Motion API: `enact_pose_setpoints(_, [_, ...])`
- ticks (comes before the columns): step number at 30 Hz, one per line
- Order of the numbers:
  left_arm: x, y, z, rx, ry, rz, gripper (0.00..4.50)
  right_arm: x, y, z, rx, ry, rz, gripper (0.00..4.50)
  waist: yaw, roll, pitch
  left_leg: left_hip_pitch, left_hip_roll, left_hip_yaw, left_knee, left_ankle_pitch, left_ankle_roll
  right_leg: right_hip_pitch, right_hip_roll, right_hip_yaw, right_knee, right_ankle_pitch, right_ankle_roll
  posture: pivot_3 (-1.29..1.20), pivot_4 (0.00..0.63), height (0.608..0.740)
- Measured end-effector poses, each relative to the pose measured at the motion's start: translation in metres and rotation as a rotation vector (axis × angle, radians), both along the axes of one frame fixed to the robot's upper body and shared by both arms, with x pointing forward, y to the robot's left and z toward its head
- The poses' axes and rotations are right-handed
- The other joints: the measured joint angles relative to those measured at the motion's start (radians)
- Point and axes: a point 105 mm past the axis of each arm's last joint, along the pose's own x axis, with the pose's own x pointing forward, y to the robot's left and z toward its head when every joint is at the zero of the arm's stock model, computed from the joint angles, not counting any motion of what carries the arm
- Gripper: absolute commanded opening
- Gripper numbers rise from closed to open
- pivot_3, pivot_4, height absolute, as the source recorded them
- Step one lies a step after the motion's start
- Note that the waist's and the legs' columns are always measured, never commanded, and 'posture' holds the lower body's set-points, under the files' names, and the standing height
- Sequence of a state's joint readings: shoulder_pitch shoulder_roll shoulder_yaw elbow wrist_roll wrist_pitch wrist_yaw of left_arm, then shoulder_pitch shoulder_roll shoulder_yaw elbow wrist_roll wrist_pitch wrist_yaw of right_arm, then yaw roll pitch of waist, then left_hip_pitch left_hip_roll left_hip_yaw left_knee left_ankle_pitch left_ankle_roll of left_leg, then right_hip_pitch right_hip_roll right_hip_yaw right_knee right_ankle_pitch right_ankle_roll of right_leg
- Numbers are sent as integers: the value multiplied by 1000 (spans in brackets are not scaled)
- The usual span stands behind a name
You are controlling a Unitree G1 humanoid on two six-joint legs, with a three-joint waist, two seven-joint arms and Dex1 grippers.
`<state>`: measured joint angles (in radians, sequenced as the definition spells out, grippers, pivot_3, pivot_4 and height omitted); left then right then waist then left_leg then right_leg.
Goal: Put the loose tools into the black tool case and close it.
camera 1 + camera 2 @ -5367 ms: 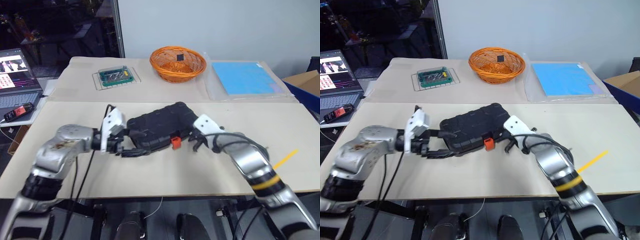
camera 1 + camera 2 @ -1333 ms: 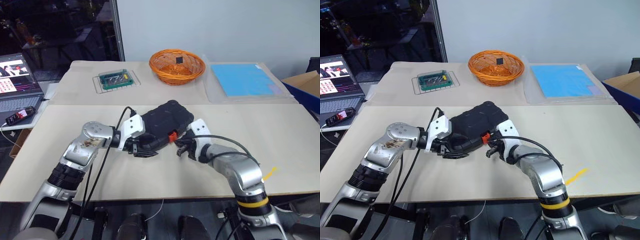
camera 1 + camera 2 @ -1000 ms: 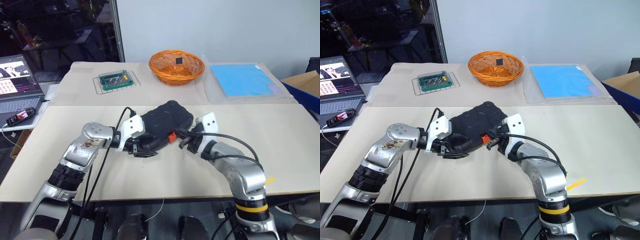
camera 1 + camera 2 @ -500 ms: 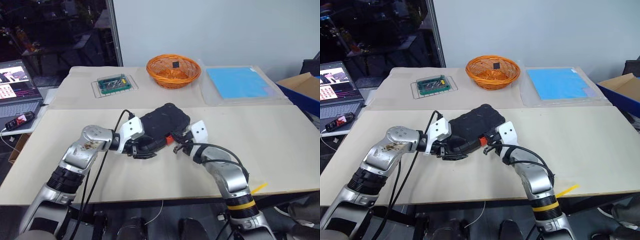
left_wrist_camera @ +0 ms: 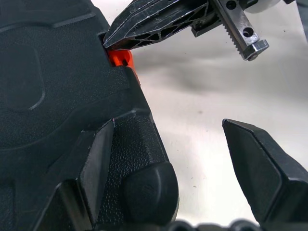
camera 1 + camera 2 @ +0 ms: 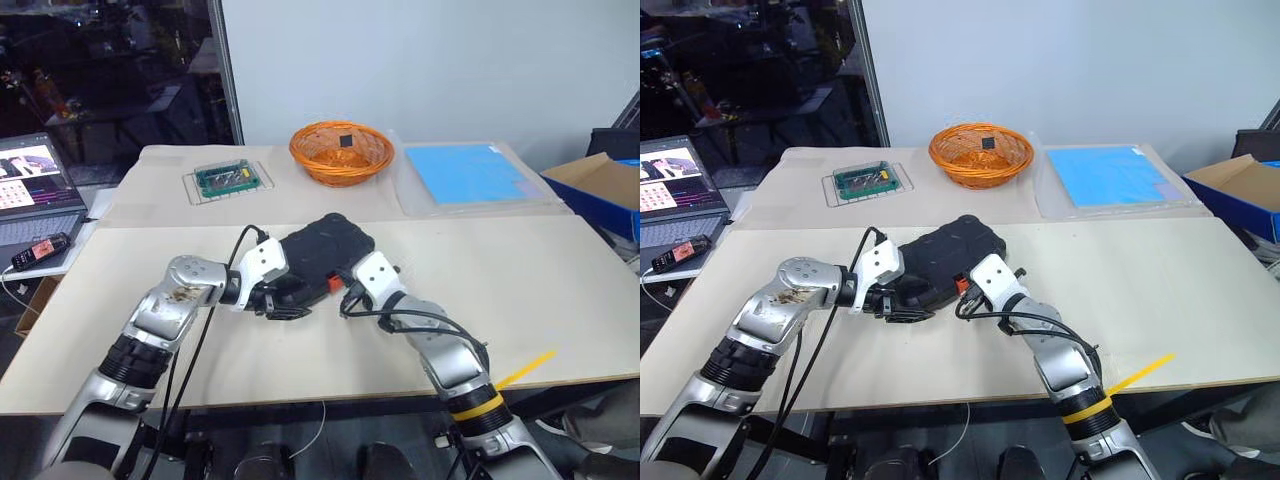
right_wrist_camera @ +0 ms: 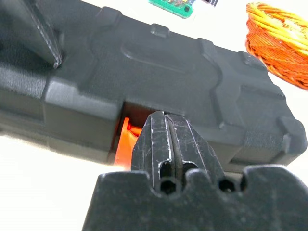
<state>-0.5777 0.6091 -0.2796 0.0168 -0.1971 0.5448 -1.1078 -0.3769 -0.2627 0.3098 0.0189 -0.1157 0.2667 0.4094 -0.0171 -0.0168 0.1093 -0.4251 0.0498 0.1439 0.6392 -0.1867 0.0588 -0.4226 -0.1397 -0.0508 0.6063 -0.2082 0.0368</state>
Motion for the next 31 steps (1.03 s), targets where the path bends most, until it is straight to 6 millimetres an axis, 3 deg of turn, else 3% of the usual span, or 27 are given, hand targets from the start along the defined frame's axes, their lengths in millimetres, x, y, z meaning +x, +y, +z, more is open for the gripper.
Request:
enact_pose_setpoints(8, [0, -5, -2, -17, -2, -5, 3840, -1, -6, -1, -17, -12, 0, 20, 6, -4, -4, 0, -1, 1, -11, 0, 0, 0, 0, -1, -12, 0, 0, 0, 150, 740])
enact_pose_setpoints(11, [-3, -8, 1, -75, -15, -17, 3840, -6, -9, 9, 158, -7, -11, 20, 12, -5, -2, -1, -1, 1, -12, 0, 0, 0, -6, -3, -12, 0, 0, 0, 150, 740])
enact_pose_setpoints(12, [-5, -9, 8, -185, -5, -13, 3840, -16, -14, 13, 262, 21, 10, 20, 18, -1, 3, -6, -1, 1, -12, 0, 0, -3, -7, -5, -13, 0, 0, 0, 150, 740])
enact_pose_setpoints(14, [-10, -10, 12, -270, 11, -29, 3840, -27, -19, 20, 324, 35, 59, 586, 23, 5, 14, -14, -4, 2, -11, 0, 0, -12, -7, -6, -12, 1, 0, 0, 150, 740])
enact_pose_setpoints(16, [-16, -7, 20, -346, 43, -38, 4325, -39, -34, 40, 331, 26, 110, 1142, 26, 5, 20, -24, -5, 3, -7, 1, 0, -15, -6, -8, -11, 8, -5, 0, 150, 740])
enact_pose_setpoints(18, [-23, 3, 26, -390, 65, -28, 4500, -50, -54, 53, 259, 12, 122, 1743, 24, 4, 22, -30, -5, 2, -2, 2, 6, -17, -3, -14, -11, 7, 1, 0, 150, 740])
enact_pose_setpoints(22, [-43, 26, 34, -439, 79, 12, 4500, -85, -88, 54, 165, 121, 136, 3151, 26, 2, 26, -32, -2, 0, 4, -3, -5, -14, 5, -16, -11, -1, 5, 0, 150, 740])
enact_pose_setpoints(23, [-61, 42, 29, -440, 104, 78, 4500, -106, -117, 51, 94, 210, 105, 3522, 28, 1, 26, -33, -2, 0, 5, -6, -6, -14, 6, -17, -11, -3, 6, 0, 150, 740])
enact_pose_setpoints(24, [-61, 48, 28, -434, 111, 106, 4500, -106, -126, 53, 83, 210, 74, 3673, 29, -2, 29, -30, -2, 0, 7, -9, -6, -11, 7, -17, -12, -4, 6, 0, 150, 740])
enact_pose_setpoints(25, [-61, 51, 30, -438, 107, 123, 4500, -107, -129, 56, 83, 206, 68, 4244, 30, -5, 31, -30, -1, -1, 8, -10, -5, -10, 8, -18, -12, -4, 6, 0, 150, 740])
enact_pose_setpoints(28, [-92, 77, 15, -376, 134, 226, 4500, -125, -155, 60, 24, 244, 22, 4452, 27, -6, 35, -20, 1, -3, 8, -17, 2, -2, 8, -17, -12, -5, 6, 0, 150, 740])
enact_pose_setpoints(31, [-96, 89, 16, -380, 115, 291, 4500, -126, -165, 69, 30, 228, -3, 4452, 35, -8, 47, -16, 2, -7, 9, -20, -10, -2, 7, -18, -12, -12, 3, 0, 150, 740])
